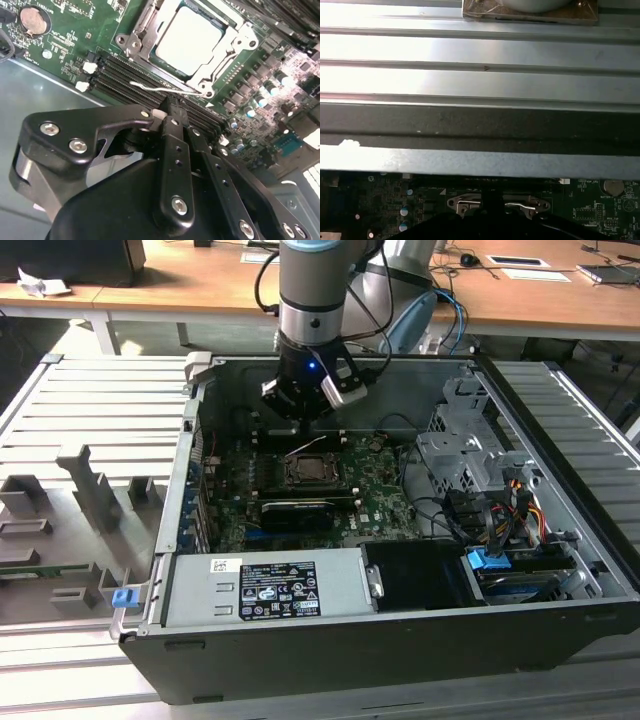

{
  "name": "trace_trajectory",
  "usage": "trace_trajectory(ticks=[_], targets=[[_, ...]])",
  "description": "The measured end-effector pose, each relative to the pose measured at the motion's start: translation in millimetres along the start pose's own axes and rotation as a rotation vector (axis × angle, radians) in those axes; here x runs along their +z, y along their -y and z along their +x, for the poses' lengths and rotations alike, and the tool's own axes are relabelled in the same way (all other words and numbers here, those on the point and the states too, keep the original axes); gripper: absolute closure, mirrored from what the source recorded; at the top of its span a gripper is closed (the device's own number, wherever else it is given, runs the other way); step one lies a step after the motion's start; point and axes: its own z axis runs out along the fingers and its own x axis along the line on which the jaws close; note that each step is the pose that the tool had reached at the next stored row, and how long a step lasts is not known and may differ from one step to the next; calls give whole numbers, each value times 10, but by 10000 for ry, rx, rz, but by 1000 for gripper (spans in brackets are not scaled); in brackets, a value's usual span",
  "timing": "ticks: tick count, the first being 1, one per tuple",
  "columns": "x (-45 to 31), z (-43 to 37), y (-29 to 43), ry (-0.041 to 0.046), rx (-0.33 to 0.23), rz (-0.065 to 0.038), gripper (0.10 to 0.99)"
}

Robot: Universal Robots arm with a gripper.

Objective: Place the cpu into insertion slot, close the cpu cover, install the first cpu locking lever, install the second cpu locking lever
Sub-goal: 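Install the first cpu locking lever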

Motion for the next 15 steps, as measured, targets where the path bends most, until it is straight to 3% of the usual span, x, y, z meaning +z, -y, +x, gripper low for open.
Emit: trace_trajectory(ticks=[3,5,9,15], targets=[[31,-20,0,-13,-175,0,980],[92,-92,-35,-17,-223,-1,980],[139,-166,-38,-24,-292,-1,980],[186,-209,-32,-26,-310,2,980]])
